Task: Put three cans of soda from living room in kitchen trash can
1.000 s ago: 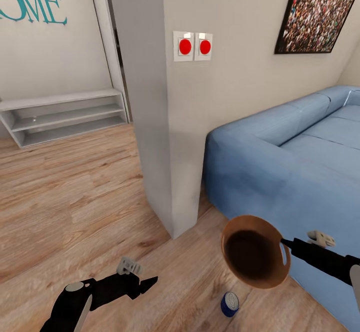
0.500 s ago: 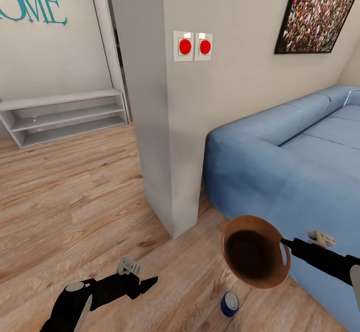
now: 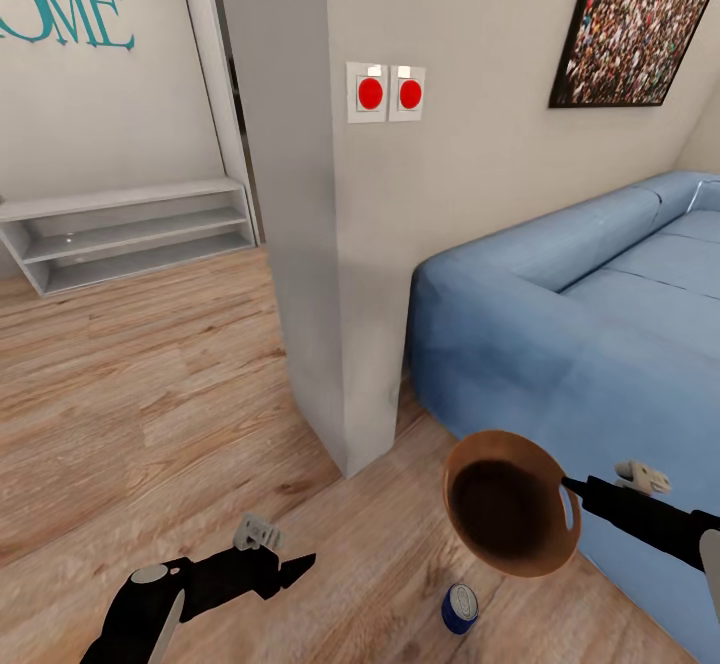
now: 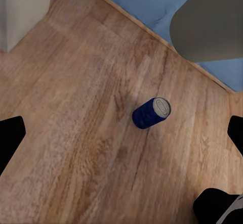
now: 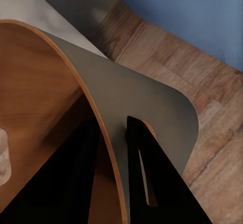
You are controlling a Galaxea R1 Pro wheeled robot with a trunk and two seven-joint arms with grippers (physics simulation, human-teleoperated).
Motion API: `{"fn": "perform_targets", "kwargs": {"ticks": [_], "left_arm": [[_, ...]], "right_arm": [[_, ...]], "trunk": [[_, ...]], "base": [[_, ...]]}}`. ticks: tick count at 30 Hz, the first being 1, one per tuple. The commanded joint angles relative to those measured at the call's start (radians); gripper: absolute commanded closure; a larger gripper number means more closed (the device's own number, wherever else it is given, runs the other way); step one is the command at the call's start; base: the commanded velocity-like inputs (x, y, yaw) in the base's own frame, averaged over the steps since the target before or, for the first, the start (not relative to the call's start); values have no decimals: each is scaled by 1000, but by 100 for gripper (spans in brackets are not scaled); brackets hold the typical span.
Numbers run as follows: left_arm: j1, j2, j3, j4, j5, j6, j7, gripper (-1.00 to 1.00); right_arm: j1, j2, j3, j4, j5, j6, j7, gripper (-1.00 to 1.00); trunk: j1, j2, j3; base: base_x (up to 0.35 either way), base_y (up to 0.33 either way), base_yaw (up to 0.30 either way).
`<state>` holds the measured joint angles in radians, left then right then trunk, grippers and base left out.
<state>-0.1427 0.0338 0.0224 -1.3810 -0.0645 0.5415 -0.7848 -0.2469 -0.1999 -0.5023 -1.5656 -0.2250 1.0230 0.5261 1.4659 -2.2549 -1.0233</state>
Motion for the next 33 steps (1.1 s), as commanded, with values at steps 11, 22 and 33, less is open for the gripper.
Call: {"fn": "perform_targets", "kwargs": {"ticks": [11, 22, 33], "left_arm": [[0, 0, 1, 2, -1, 0, 0, -100], [0, -1, 0, 2, 0, 0, 0, -100], [0, -1, 0, 2, 0, 0, 0, -100]], "right_arm": [[0, 1, 1, -1, -31, 0, 2, 100], [0, 1, -1, -1, -28, 5, 2, 100], [0, -1, 0, -1, -28, 9, 2, 100]], "trunk": [[0, 0, 0], [0, 0, 0], [0, 0, 0]], "base": [[0, 0, 0], [0, 0, 0], [0, 0, 0]]}}
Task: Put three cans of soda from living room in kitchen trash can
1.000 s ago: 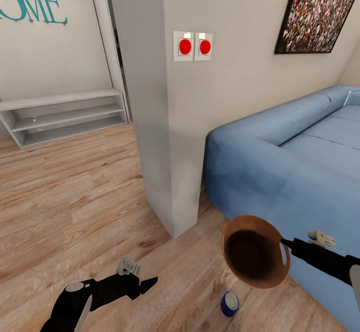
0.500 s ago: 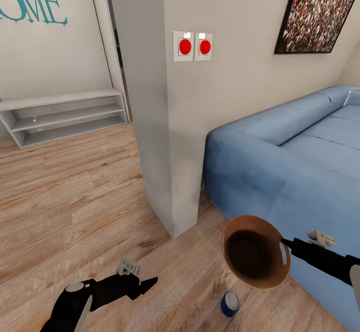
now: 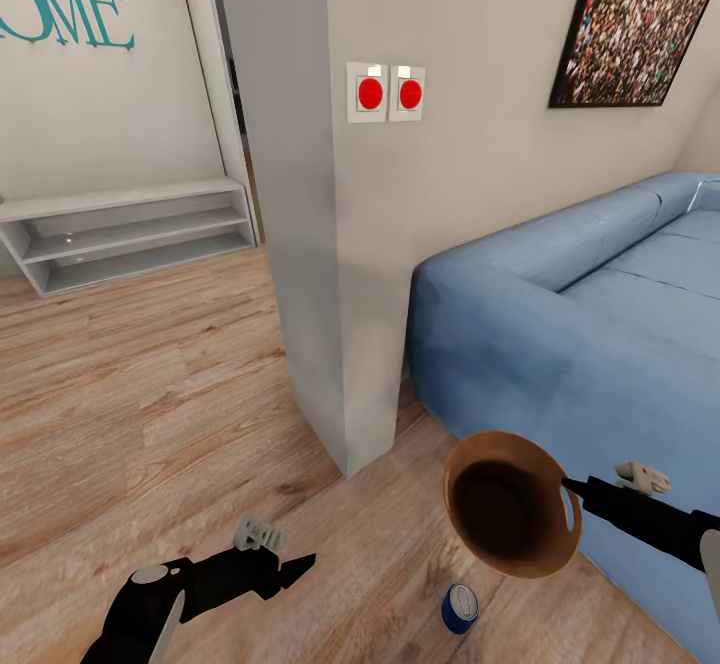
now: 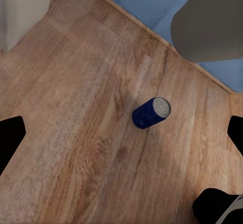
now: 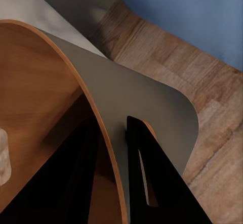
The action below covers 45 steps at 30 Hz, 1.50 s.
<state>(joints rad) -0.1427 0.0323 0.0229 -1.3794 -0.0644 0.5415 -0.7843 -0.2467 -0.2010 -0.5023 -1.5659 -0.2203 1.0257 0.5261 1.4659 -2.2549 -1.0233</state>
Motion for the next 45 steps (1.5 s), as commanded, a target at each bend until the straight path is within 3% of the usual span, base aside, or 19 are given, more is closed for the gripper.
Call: {"fn": "perform_targets", "kwargs": {"ticks": [1, 21, 28, 45], "left_arm": [[0, 0, -1, 0, 0, 0, 0, -100], [0, 0, -1, 0, 0, 0, 0, -100], [0, 0, -1, 0, 0, 0, 0, -100], [0, -1, -2, 0, 0, -29, -1, -100]], "right_arm": [[0, 0, 0, -1, -33, 7, 2, 100], [-1, 2, -2, 0, -35, 5, 2, 100], [-1, 2, -23, 0, -41, 7, 1, 100], [0, 3, -22, -1, -42, 10, 0, 100]], "trunk": [[0, 0, 0], [0, 0, 0], [0, 0, 3], [0, 0, 13]], "base": [[0, 0, 0], [0, 0, -2], [0, 0, -119], [0, 0, -91]]}}
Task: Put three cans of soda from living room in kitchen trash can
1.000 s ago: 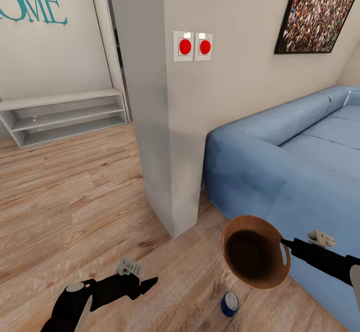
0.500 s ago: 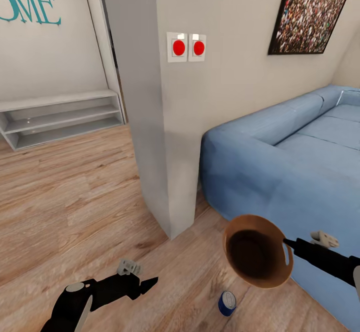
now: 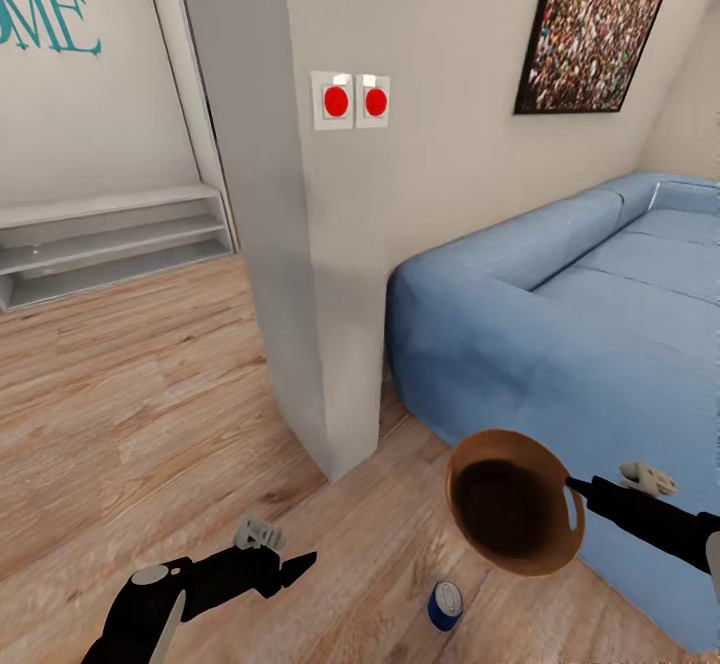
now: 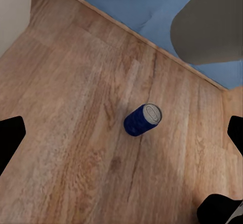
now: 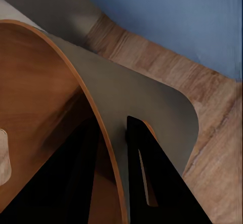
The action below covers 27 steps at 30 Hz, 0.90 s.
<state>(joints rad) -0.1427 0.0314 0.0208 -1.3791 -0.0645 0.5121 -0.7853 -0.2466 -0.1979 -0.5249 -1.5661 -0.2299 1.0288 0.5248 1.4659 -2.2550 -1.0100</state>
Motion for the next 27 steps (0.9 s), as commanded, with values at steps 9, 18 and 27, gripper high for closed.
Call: {"fn": "perform_targets", "kwargs": {"ticks": [9, 18, 27], "left_arm": [[0, 0, 1, 0, 0, 2, 0, -100], [0, 1, 1, 0, 1, 0, 0, -100], [0, 1, 1, 0, 0, 0, 1, -100]], "right_arm": [[-1, 0, 0, -1, -32, 7, 1, 100], [-1, 0, 0, -1, -32, 5, 1, 100], [-1, 0, 0, -1, -32, 5, 1, 100]], "trunk": [[0, 0, 8], [0, 0, 16], [0, 0, 24]], "base": [[0, 0, -152], [0, 0, -152], [0, 0, -142]]}}
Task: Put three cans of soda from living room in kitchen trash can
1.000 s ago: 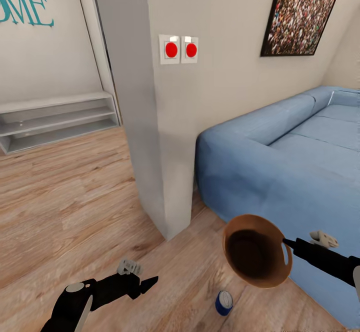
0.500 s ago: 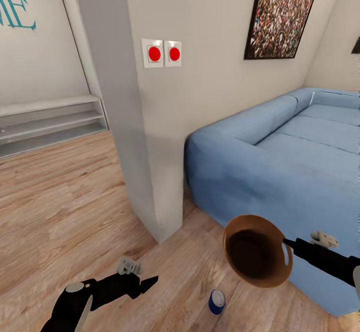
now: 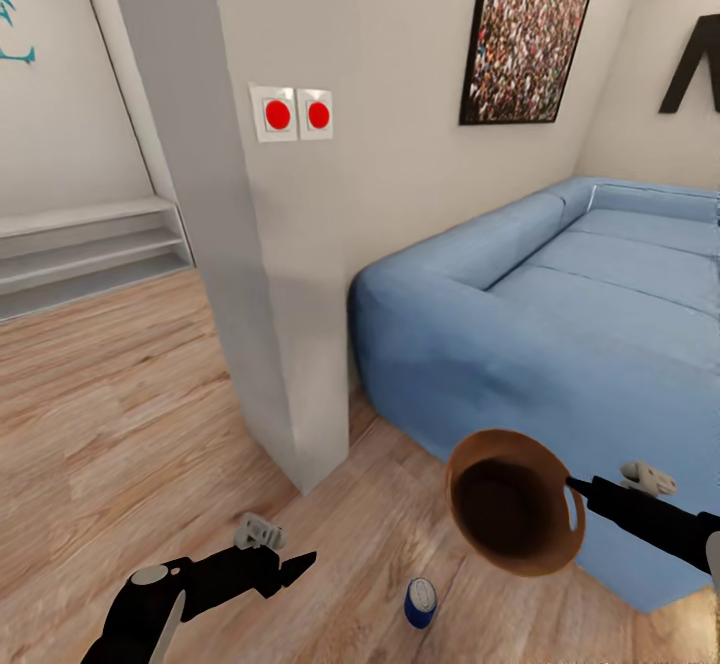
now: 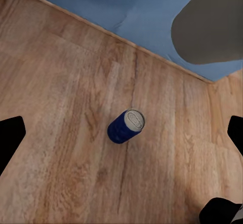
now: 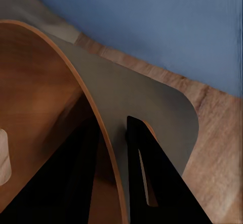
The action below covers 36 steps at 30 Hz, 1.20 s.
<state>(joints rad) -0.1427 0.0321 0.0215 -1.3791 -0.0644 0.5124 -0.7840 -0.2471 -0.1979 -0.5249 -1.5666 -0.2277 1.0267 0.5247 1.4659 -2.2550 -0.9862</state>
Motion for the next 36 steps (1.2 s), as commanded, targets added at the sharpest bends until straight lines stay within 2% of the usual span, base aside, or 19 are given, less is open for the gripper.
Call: {"fn": "perform_targets", "kwargs": {"ticks": [1, 10, 28, 36], "left_arm": [[0, 0, 0, 0, 0, 0, 0, -100], [0, -1, 0, 0, 0, 0, 0, -100], [0, -1, -2, 0, 1, -2, 0, -100], [0, -1, -1, 0, 0, -2, 0, -100]], "right_arm": [[0, 0, 0, -1, -35, 7, 1, 100], [0, 0, 0, 0, -35, 7, 1, 100], [0, 1, 0, 0, -35, 8, 1, 100], [0, 1, -1, -1, -34, 21, -1, 100]], "trunk": [[0, 0, 1], [0, 0, 6], [0, 0, 6], [0, 0, 12]], "base": [[0, 0, -109], [0, 0, -88], [0, 0, -5], [0, 0, -130]]}}
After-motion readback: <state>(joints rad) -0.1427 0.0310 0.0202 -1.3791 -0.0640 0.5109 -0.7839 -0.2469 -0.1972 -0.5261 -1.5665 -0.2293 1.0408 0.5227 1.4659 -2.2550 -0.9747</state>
